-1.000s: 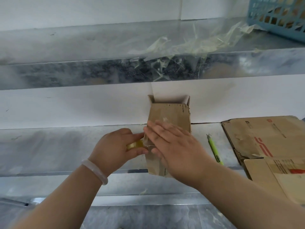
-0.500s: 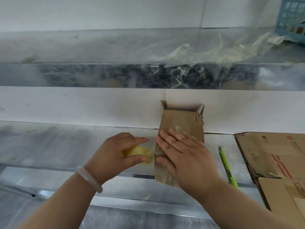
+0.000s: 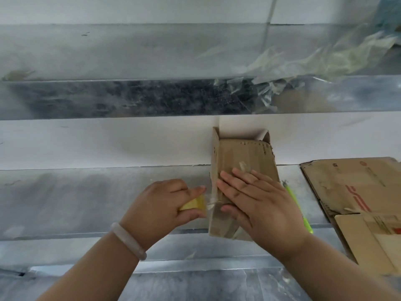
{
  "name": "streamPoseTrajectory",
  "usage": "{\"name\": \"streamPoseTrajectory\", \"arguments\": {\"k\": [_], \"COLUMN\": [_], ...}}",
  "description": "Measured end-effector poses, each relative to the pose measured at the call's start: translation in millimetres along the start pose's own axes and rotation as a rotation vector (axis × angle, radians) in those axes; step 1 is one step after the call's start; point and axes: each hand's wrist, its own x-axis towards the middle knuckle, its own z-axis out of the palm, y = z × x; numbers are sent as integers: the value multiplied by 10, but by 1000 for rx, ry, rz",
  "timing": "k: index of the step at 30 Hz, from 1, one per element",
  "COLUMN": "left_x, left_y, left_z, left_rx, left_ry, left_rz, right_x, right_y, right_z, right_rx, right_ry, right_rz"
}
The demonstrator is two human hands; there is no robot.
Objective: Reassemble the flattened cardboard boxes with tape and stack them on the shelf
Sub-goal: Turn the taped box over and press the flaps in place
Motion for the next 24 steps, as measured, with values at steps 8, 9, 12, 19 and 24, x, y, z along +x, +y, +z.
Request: {"name": "streamPoseTrajectory", "arguments": {"k": [8, 9, 12, 19, 24], "left_x": [93, 93, 74, -78, -39], "left_y": [-134, -133, -140, -238, -182], "left_z": [74, 86, 73, 79, 173], "left_rx": [20, 14, -140, -537, -540], "left_ry": [-96, -102, -209, -33, 36], "left_rz": [47, 51, -30, -26, -24], "right_x": [19, 14, -10, -14, -43], "right_y": [-27, -28, -31, -61, -39], "right_z": [-29, -32, -36, -46, 1], "right_rx": [6, 4, -15, -28, -39], "right_ry": [25, 28, 37, 43, 88], "right_rz": [5, 7, 16, 24, 6]}}
